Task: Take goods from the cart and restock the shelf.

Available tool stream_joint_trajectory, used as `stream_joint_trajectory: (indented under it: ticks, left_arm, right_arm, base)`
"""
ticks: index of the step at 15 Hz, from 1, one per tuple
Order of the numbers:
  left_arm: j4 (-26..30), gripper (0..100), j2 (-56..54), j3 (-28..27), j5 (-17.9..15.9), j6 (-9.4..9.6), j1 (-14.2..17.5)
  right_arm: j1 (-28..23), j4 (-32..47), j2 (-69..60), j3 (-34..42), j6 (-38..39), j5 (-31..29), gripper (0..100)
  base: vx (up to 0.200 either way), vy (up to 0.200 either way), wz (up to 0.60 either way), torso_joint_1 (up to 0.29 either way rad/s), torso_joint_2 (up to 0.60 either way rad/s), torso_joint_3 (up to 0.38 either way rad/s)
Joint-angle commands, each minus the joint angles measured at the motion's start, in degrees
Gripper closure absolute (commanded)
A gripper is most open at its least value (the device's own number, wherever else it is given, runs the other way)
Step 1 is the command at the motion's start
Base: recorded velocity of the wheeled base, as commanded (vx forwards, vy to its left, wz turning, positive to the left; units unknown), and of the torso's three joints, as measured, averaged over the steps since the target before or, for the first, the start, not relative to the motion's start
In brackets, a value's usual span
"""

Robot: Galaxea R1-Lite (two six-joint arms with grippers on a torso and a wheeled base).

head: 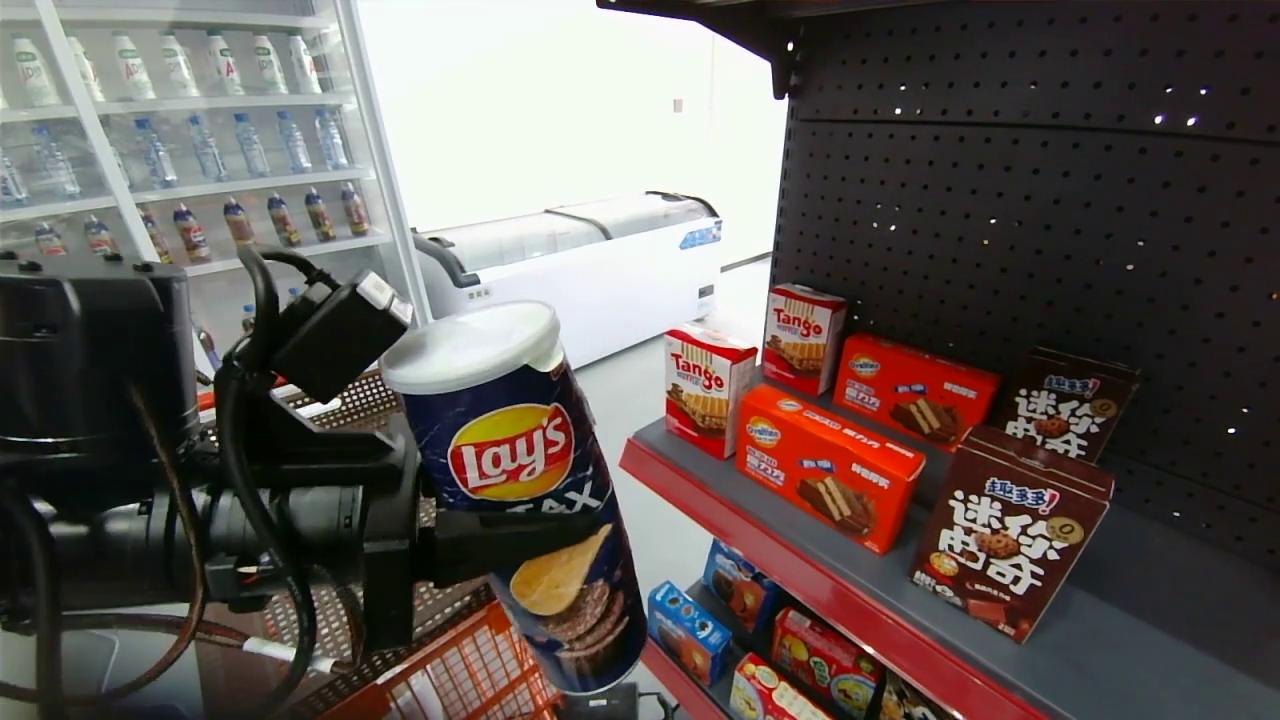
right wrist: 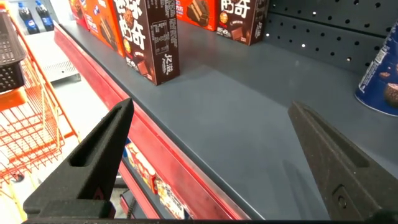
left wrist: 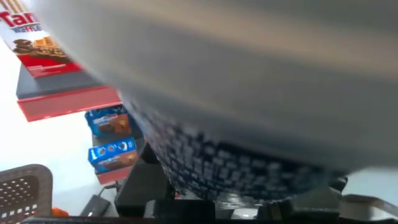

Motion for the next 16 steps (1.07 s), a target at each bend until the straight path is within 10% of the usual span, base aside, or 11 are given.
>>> stream_joint_trajectory:
  ticks: [1,7,16]
  left_arm:
    - [1.2,100,-2.9,0.7,0.0,0.83,-2.1]
    - [8.2,100,-7.8,2.2,-0.1,2.76,-4.1]
    - [8.3,100,-9.5,2.8,-0.2,2.94,-6.1]
  right_arm:
    - [0.0,0.0,0.0,0.0,0.0,0.0,0]
    - [0.0,0.0,0.0,0.0,0.0,0.0,0]
    - [0.0,0.0,0.0,0.0,0.0,0.0,0]
  base:
    - [0.0,0.0,0.0,0.0,0.0,0.0]
    - [0.0,0.0,0.0,0.0,0.0,0.0]
    - [0.0,0.0,-0.6,0.002,0.0,0.003]
